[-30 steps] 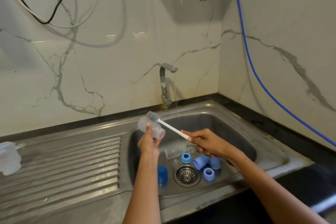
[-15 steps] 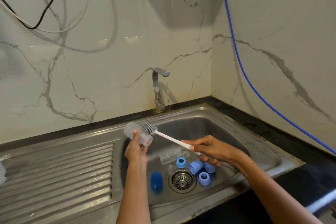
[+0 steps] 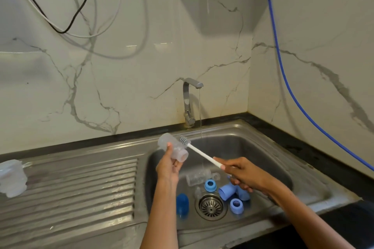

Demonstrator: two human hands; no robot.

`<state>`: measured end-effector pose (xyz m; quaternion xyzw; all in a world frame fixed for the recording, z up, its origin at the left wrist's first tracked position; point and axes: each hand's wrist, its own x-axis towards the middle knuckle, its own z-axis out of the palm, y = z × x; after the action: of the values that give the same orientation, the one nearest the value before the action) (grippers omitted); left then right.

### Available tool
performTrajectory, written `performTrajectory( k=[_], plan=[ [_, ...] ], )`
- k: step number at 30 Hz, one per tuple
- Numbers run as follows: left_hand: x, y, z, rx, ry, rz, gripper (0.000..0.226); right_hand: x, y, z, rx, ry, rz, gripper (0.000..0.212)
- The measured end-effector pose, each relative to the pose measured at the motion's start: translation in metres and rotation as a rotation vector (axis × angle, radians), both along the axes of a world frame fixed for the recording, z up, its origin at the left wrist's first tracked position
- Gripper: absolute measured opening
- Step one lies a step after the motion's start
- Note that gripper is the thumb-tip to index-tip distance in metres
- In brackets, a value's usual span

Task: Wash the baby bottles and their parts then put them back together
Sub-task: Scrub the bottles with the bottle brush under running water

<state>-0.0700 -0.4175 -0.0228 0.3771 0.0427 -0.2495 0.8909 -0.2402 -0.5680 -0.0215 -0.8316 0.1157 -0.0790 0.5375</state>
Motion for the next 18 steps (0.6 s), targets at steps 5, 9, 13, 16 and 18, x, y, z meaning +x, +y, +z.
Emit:
performTrajectory(
  k=[5,9,13,16,18],
  plan=[
    [-0.007,-0.002,-0.002,-0.027,-0.014,0.010,0.046,0.012,0.011,0.002,0.008,0.002,-0.020,0.031],
    [0.018,0.012,-0.001,-0.191,0.074,0.125,0.054,0.000,0.004,0.004,0.091,0.038,0.080,0.030],
    [0.009,0.003,0.000,-0.200,0.069,0.013,0.051,0.006,0.007,0.001,0.035,-0.024,0.029,0.032],
    [0.010,0.002,0.000,-0.237,0.078,-0.029,0.050,0.011,0.011,-0.003,-0.004,-0.076,0.007,0.033],
    [0.007,0.001,0.002,-0.222,0.049,-0.108,0.047,0.014,0.012,-0.003,-0.048,-0.100,-0.027,0.034]
  ],
)
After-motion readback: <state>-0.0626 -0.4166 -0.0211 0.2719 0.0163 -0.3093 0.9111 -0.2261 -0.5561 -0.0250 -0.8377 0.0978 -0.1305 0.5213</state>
